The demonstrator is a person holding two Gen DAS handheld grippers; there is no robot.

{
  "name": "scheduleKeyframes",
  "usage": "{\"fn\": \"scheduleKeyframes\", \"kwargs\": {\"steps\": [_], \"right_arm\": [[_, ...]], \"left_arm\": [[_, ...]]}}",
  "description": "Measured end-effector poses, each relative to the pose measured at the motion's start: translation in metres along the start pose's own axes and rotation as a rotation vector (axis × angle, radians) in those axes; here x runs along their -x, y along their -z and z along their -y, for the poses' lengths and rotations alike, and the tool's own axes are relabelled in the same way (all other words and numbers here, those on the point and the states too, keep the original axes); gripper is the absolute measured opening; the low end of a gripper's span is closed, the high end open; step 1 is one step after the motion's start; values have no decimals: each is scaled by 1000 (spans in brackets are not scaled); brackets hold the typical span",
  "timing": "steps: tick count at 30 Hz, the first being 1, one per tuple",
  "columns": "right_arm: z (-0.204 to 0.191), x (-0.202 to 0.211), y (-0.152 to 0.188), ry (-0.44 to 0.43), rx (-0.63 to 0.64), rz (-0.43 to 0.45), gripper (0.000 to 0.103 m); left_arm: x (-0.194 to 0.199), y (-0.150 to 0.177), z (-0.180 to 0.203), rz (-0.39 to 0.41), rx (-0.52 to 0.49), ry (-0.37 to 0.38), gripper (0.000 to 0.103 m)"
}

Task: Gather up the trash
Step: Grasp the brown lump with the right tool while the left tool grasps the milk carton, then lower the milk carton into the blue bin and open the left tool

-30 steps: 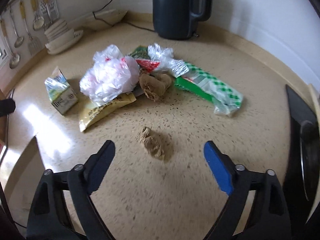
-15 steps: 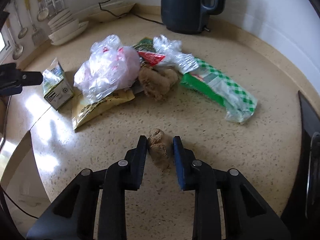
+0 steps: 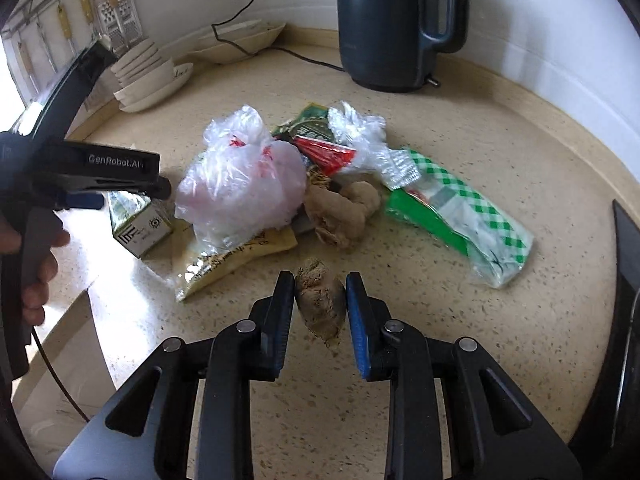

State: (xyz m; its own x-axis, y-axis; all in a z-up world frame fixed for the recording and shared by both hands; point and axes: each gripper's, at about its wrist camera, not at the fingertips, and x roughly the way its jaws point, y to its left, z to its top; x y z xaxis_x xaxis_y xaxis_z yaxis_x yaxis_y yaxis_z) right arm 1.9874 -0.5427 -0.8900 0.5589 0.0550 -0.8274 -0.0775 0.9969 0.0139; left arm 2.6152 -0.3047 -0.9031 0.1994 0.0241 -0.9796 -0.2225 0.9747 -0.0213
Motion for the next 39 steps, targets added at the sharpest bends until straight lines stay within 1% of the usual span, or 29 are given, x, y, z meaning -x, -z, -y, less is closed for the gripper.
{"fn": "scheduleKeyframes", "kwargs": {"steps": [1,2,3,4,7,9,12,13,15,16,19,21,22,23,27,28,30,32,34,36,37,38,39], "right_arm": [[-1,1,-1,-2,2,2,25],[-2,2,-2,-4,3,4,25],[-4,4,-2,-6,3,9,25],[-6,7,-3,-9,7,13,25],[-12,14,-5,-8,14,27,25],[-18,19,-6,-10,17,37,25],[-26,30,-4,-4,28,51,25],[-31,36,-2,0,28,61,25],[-38,46,2,5,26,73,25],[-42,54,5,14,26,84,25],[-58,80,19,30,19,118,25],[-70,96,30,37,15,134,25],[-75,102,37,39,13,140,25],[-84,112,48,40,10,148,25],[-111,133,80,21,-9,141,25],[-117,136,89,14,-13,138,25],[-132,138,107,-1,-18,119,25],[-146,134,122,-10,-11,92,25],[-153,126,135,-34,-19,62,25],[-161,115,148,-33,-9,37,25],[-163,110,154,-34,-5,27,25],[-165,101,162,-36,-3,11,25],[-165,95,169,-39,-6,-1,25]], "left_arm": [[-15,-2,-5,-19,3,5,49],[-26,-4,-8,-16,-1,17,45],[-32,-6,-10,-5,-12,21,45],[-46,-9,-14,-2,-23,41,44],[-70,-12,-26,13,-36,96,44],[-83,-13,-35,51,-55,114,43],[-89,-9,-47,102,-85,139,43],[-92,-6,-52,134,-105,144,44],[-91,4,-60,184,-141,146,44],[-83,17,-64,207,-160,146,44],[-77,43,-79,299,-224,136,44],[-73,61,-87,325,-265,130,44],[-77,74,-95,336,-287,129,44],[-76,81,-99,339,-298,134,44],[-99,121,-122,332,-351,139,44],[-114,130,-129,319,-363,137,44],[-132,138,-141,289,-359,140,44],[-161,145,-152,257,-364,137,44],[-194,144,-159,226,-364,145,44],[-212,150,-173,199,-359,147,44],[-230,152,-177,183,-358,146,44],[-249,155,-186,164,-356,143,44],[-256,158,-201,148,-358,146,44]]}}
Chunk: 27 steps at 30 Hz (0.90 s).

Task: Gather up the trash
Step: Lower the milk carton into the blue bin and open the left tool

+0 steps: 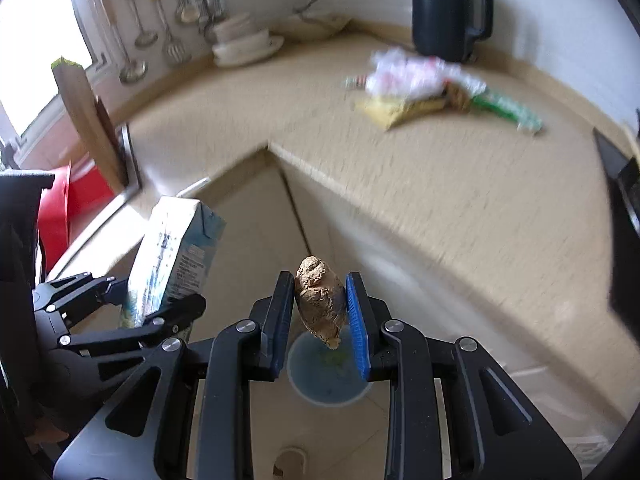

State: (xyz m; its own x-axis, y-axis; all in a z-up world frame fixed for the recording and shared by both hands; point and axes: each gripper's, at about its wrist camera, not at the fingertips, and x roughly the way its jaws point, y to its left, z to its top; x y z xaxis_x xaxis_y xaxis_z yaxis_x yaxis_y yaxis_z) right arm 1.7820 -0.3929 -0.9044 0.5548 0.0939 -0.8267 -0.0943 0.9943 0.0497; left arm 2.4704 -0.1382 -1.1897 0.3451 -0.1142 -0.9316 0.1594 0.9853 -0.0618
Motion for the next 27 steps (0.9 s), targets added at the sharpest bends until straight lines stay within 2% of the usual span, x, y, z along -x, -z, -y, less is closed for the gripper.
{"fn": "scheduleKeyframes", "kwargs": {"steps": [7,9,12,16,19,23,27], "right_arm": [[14,-61,59,-13,-31,-96,25],[20,-80,78,-23,-49,-126,25],[28,-103,99,-21,-75,-162,25],[35,-118,112,-13,-98,-181,25],[39,-123,113,-25,-123,-189,25],[43,-127,110,-28,-144,-184,25],[47,-127,110,-46,-165,-178,26]], "left_arm": [[-145,50,-26,-110,-20,0,44],[-184,61,-31,-150,-9,33,44],[-236,65,-38,-153,-44,13,44],[-300,67,-52,-178,-69,40,45],[-330,62,-64,-166,-71,41,46],[-366,58,-92,-160,-61,45,56],[-389,63,-127,-157,-45,25,57]]}}
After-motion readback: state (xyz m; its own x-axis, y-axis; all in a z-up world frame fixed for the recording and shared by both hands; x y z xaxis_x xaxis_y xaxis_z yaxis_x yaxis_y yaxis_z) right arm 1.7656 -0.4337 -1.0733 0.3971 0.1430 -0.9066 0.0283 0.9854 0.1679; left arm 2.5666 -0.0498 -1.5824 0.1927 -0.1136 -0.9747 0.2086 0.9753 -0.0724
